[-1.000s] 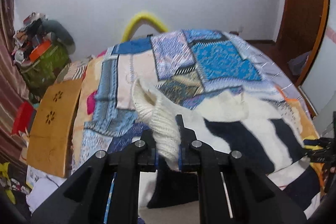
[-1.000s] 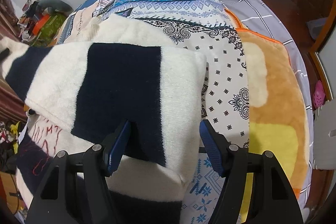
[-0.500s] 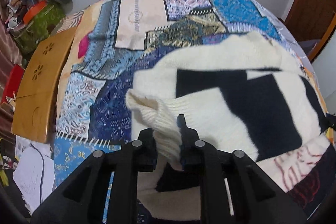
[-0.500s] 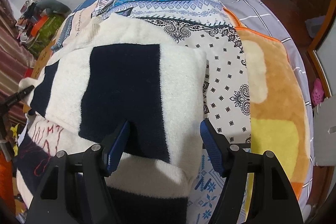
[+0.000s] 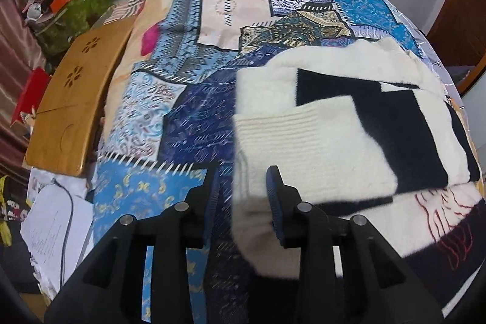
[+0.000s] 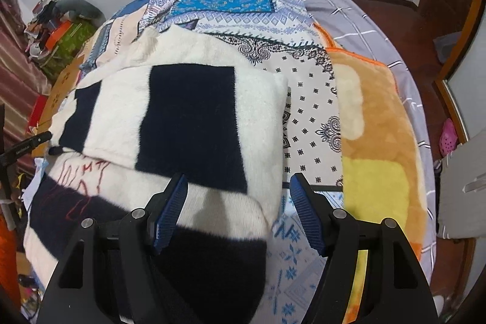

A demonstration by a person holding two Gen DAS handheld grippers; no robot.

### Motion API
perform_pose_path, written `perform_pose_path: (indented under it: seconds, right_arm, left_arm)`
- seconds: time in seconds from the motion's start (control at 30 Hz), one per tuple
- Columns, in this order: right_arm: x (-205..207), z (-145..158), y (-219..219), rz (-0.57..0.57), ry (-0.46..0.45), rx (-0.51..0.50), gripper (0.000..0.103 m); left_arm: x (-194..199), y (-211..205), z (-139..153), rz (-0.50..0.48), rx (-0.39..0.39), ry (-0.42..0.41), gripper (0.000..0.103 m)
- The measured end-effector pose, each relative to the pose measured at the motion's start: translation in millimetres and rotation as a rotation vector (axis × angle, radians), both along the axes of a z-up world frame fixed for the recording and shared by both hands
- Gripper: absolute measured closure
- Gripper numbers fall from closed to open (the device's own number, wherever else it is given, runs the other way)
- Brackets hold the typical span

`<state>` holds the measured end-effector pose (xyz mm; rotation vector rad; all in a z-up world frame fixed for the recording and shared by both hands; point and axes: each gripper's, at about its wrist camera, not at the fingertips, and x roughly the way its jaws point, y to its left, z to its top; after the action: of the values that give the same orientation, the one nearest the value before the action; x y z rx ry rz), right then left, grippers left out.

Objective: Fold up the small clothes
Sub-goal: 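Lay the ribbed cuff back over the sweater body and open the left gripper, then grasp the navy striped hem band with the right gripper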

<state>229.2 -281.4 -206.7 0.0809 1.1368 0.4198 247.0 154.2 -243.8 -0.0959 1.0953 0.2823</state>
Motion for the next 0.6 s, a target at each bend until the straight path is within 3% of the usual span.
perform_pose_path:
  seconds: [0.07,0.2,0.3,0.6]
  right_arm:
    - [-6.7,7.7,-2.8,-0.004,-0.016,0.0,0.036]
    - [-22.1,23.0,-6.8,-0.008,-0.053,-0.008,0.031]
    - [-35.1,31.3,-9.4,-0.006,-0.075,-0.013,0.028]
    - [-56.3,27.1,-19.5,-0.038,-0.062,-0.002,0.025]
  left_arm:
    - [-6.9,1.5,6.3,0.007,-0.01,-0.005,0.069]
    - [-26.0,4.1,23.9,0.024,-0.023,-0.04,0.045]
    - [-41.3,3.2,35.9,0.03,-0.025,-0.067,0.035]
    - [-72.2,-0.4,35.4,0.015,-0.102,-0.026,0.031]
